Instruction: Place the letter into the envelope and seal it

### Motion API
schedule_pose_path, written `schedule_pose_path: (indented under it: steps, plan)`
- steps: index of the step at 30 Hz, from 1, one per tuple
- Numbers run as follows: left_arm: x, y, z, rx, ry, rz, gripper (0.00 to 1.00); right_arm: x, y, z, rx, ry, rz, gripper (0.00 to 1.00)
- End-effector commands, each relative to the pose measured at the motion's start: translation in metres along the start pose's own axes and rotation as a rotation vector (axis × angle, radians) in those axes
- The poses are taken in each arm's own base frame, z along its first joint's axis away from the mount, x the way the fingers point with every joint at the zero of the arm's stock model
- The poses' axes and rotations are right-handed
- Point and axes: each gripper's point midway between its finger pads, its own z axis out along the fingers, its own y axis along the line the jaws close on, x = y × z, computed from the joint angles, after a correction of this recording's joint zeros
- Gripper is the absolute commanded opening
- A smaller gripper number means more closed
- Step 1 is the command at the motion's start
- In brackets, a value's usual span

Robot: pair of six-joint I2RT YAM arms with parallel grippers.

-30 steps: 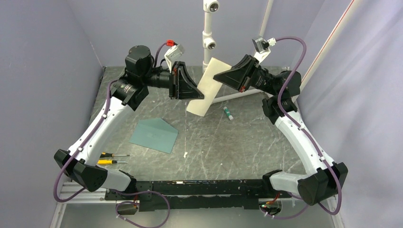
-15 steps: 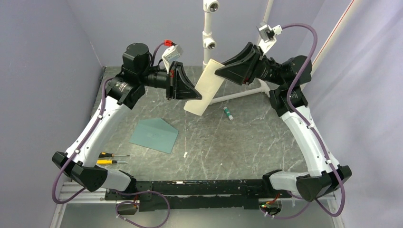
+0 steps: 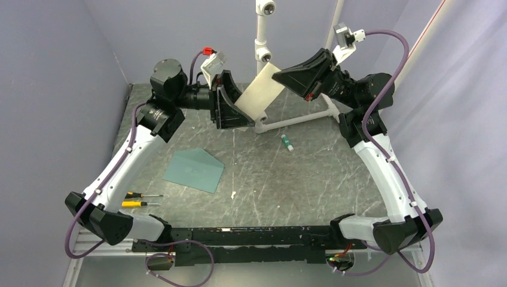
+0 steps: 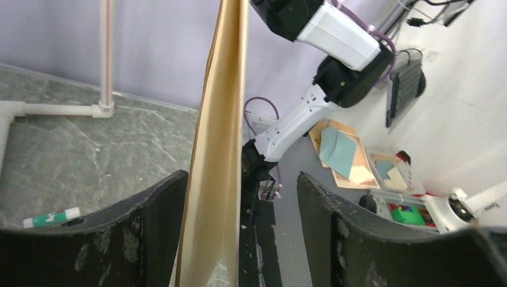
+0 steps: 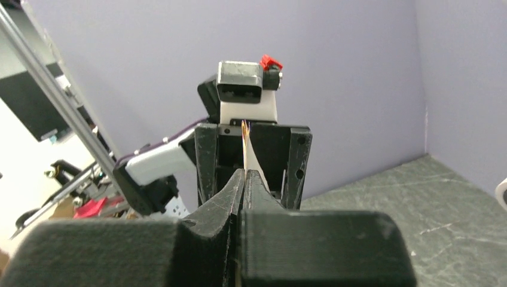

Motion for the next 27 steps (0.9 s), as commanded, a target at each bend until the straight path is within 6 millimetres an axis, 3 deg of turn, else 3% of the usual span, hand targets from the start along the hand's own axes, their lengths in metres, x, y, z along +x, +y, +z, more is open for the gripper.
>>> schedule_pose_path:
  steps: [1,6,9,17,18,21,25,27]
  plan:
    - [-0.029,-0.006,-0.004,-0.068,-0.124,0.038,0.7,-0.044,0.026,-0.004,-0.011,-0.209,-0.084,0.0]
    - [-0.041,-0.01,-0.008,-0.1,-0.203,0.053,0.47,-0.059,0.035,-0.01,0.002,-0.295,-0.109,0.0]
    - [-0.049,-0.011,-0.015,-0.132,-0.234,0.071,0.4,-0.062,0.035,-0.013,0.021,-0.312,-0.118,0.0]
    - [-0.055,-0.016,-0.023,-0.121,-0.26,0.079,0.38,-0.061,0.037,-0.017,0.024,-0.335,-0.118,0.0]
    - [-0.056,-0.017,-0.022,-0.108,-0.261,0.078,0.33,-0.061,0.037,-0.017,0.024,-0.339,-0.116,0.0]
    - [-0.053,-0.018,-0.02,-0.07,-0.245,0.07,0.05,-0.061,0.036,-0.017,0.022,-0.343,-0.112,0.0]
    - [-0.045,-0.012,-0.021,-0.094,-0.185,0.103,0.02,-0.054,0.032,-0.016,0.044,-0.295,-0.134,0.0]
    - [-0.033,-0.005,-0.024,-0.13,-0.12,0.132,0.02,-0.042,0.018,-0.018,0.12,-0.217,-0.164,0.21]
